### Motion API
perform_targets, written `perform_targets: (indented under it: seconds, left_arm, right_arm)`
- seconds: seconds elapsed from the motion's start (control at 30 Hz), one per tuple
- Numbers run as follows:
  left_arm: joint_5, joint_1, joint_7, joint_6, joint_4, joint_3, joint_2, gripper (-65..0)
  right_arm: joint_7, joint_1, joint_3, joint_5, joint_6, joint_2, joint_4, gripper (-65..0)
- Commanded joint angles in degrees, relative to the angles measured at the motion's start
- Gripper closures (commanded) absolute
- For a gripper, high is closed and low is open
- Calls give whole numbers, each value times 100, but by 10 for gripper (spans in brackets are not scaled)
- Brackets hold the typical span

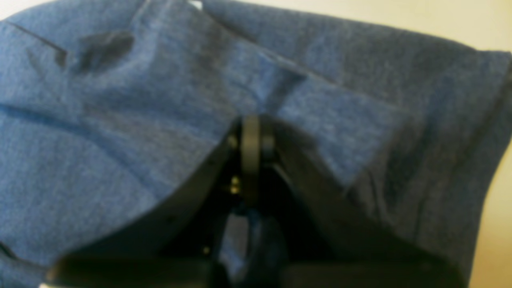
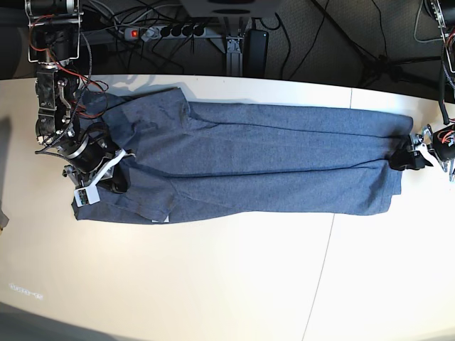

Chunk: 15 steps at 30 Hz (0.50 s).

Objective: Fold the T-shirt properly
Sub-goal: 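Pull the folded shirt ends apart with both grippers to straighten it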

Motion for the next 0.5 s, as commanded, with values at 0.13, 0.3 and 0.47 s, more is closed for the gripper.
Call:
perform_targets:
  seconds: [0.13,0.3,0.47]
  left_arm:
    - [-219,-72,162,-32,-68,-37,-17,-397]
    - [-470,-72,411,-32,-68,-35,179,-397]
    - [-522,-72,529,-32,-68,-35,459,-397]
  right_arm:
    - [-367,-7,11,-162,426,76,-17,0]
    - [-365,-2,11,-164,426,79,-17,0]
    - [-367,-4,11,-164,428,79,-17,0]
